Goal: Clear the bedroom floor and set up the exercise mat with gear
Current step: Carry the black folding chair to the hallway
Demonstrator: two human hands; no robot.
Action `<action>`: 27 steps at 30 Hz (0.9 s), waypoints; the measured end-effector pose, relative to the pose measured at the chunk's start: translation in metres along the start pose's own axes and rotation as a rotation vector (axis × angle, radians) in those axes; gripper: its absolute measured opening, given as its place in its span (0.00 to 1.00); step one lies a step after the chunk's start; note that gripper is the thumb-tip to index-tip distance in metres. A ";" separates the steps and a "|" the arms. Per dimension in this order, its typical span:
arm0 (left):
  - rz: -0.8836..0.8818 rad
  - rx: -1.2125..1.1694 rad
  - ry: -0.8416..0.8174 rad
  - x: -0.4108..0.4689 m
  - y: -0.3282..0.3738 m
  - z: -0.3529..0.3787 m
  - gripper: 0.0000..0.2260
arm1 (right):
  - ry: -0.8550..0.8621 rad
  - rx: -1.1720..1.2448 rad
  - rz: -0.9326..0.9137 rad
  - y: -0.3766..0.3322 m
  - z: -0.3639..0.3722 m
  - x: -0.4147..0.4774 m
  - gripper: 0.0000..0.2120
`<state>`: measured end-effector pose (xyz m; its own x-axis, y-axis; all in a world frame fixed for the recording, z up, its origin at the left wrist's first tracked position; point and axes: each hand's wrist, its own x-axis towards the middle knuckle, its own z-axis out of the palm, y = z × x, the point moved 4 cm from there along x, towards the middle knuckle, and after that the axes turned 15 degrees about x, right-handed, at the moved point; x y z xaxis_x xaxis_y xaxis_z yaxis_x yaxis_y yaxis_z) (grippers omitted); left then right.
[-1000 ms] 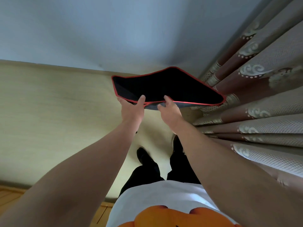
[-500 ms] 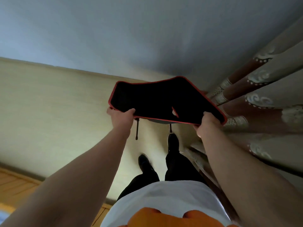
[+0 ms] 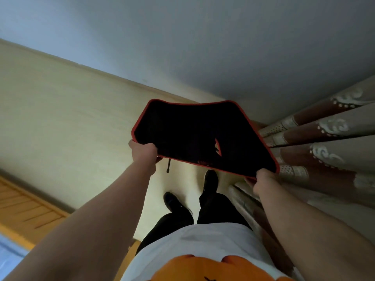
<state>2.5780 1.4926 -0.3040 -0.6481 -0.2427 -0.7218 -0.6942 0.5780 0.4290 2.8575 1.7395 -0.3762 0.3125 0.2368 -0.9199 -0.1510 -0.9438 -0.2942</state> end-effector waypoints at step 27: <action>0.231 -0.536 0.074 -0.050 -0.046 -0.241 0.19 | -0.628 -0.388 -0.712 0.046 0.097 -0.239 0.29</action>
<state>2.5669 1.2901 -0.1571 -0.8080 -0.2226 -0.5455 -0.5815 0.1524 0.7992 2.6853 1.6623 -0.1951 -0.3535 0.7438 -0.5673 0.2258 -0.5207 -0.8234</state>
